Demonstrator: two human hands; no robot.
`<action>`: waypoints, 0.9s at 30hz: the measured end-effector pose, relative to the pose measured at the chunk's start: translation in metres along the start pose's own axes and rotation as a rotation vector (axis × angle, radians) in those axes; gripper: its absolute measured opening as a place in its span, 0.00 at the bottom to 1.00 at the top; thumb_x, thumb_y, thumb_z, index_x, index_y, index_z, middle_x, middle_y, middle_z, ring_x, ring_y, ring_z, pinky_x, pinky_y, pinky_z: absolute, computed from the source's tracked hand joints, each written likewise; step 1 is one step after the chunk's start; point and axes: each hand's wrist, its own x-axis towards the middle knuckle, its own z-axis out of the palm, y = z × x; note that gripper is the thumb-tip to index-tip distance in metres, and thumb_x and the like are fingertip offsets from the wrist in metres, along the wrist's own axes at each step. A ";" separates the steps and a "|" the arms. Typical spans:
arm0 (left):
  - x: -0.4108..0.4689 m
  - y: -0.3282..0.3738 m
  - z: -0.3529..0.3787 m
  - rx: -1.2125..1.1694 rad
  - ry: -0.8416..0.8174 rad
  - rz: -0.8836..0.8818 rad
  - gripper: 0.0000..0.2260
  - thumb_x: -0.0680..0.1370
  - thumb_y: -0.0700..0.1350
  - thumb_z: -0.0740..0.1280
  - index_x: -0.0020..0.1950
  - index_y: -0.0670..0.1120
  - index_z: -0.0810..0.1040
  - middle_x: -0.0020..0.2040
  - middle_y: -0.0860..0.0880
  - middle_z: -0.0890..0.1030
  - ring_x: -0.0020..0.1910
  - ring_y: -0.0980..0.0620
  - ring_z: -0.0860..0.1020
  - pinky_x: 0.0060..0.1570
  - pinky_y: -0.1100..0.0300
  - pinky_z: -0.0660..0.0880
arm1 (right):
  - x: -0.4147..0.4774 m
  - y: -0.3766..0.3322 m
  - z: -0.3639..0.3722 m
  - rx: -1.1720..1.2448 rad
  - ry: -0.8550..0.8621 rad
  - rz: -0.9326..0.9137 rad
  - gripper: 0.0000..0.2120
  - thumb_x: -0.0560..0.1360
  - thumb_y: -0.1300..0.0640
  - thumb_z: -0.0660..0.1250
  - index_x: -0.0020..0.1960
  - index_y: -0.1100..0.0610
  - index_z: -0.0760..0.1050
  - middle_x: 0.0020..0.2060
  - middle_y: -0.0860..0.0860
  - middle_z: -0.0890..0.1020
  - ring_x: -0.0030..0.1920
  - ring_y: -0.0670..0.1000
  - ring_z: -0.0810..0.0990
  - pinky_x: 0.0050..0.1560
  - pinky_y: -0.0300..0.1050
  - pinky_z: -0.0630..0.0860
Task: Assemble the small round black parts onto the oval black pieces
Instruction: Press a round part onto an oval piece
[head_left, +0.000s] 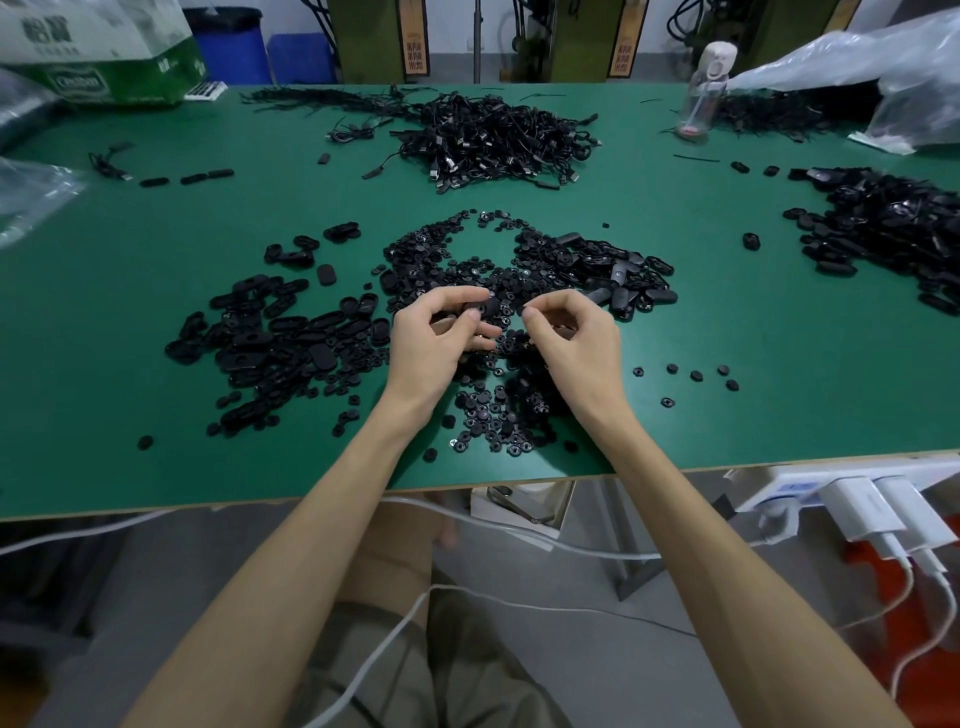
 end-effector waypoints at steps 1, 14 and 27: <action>0.000 0.000 0.000 -0.008 -0.002 -0.001 0.08 0.82 0.33 0.67 0.59 0.39 0.82 0.51 0.40 0.85 0.45 0.45 0.87 0.46 0.55 0.84 | 0.000 0.000 0.000 0.004 0.004 0.006 0.02 0.79 0.59 0.71 0.48 0.57 0.82 0.40 0.44 0.83 0.40 0.40 0.79 0.45 0.35 0.75; 0.000 -0.001 0.001 -0.027 -0.039 -0.011 0.08 0.81 0.33 0.68 0.59 0.38 0.82 0.50 0.37 0.85 0.45 0.44 0.88 0.47 0.57 0.84 | -0.001 -0.001 -0.001 0.106 -0.039 0.020 0.02 0.77 0.64 0.72 0.48 0.59 0.80 0.42 0.51 0.85 0.43 0.48 0.83 0.46 0.41 0.79; -0.003 0.005 0.000 -0.079 -0.012 -0.054 0.05 0.81 0.35 0.70 0.55 0.35 0.78 0.48 0.41 0.84 0.44 0.42 0.87 0.46 0.52 0.85 | 0.001 0.004 0.000 0.088 -0.096 -0.003 0.09 0.79 0.63 0.70 0.58 0.56 0.83 0.41 0.51 0.85 0.40 0.44 0.79 0.45 0.39 0.76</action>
